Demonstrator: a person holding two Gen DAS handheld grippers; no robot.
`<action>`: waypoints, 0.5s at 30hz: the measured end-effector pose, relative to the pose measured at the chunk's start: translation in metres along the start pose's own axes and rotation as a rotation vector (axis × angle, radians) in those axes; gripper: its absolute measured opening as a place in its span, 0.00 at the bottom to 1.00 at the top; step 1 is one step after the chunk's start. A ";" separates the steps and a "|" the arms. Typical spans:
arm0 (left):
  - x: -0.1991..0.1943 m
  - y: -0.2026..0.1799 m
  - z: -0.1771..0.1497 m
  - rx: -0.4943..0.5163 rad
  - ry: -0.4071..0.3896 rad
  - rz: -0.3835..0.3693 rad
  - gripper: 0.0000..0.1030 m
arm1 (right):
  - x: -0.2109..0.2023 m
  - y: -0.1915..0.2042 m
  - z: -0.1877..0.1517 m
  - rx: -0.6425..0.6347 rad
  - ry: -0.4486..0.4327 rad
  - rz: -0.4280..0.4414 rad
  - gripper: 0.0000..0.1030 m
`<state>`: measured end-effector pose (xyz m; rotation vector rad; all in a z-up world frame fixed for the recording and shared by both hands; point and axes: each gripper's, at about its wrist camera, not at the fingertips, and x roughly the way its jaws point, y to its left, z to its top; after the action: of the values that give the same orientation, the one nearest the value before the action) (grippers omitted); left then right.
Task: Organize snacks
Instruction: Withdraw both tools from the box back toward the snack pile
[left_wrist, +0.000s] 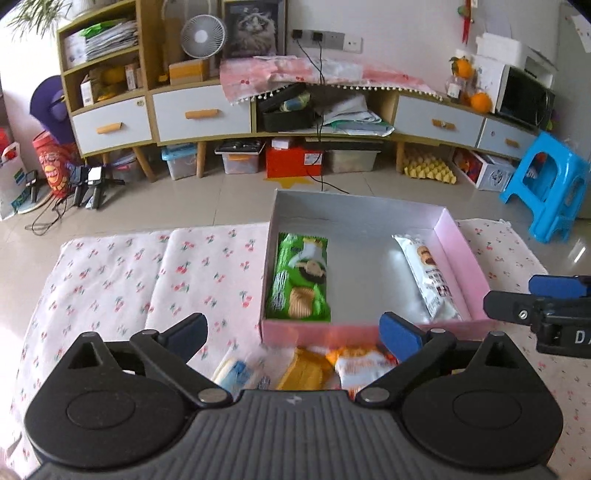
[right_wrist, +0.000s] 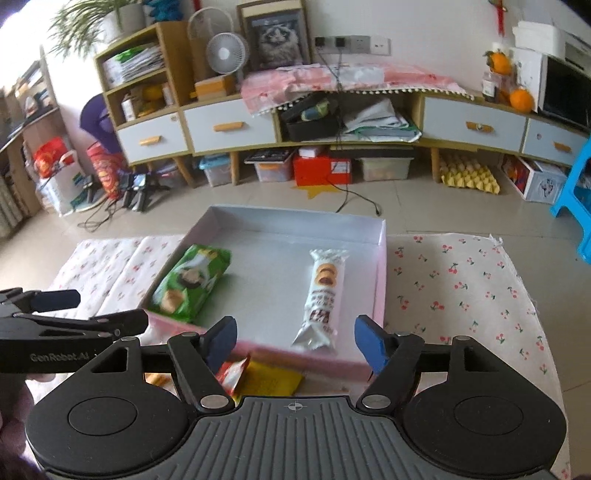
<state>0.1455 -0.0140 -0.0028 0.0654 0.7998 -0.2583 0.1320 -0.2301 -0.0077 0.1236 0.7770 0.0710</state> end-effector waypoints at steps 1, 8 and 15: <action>-0.002 0.001 -0.002 -0.005 0.007 -0.002 0.97 | -0.004 0.003 -0.003 -0.008 0.007 0.002 0.70; -0.017 0.002 -0.021 0.012 0.065 -0.017 0.97 | -0.022 0.018 -0.029 -0.036 0.051 0.021 0.71; -0.032 0.004 -0.039 0.008 0.058 -0.034 0.98 | -0.036 0.021 -0.054 -0.026 0.069 0.016 0.75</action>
<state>0.0972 0.0021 -0.0072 0.0667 0.8581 -0.2931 0.0682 -0.2089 -0.0180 0.1028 0.8438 0.1011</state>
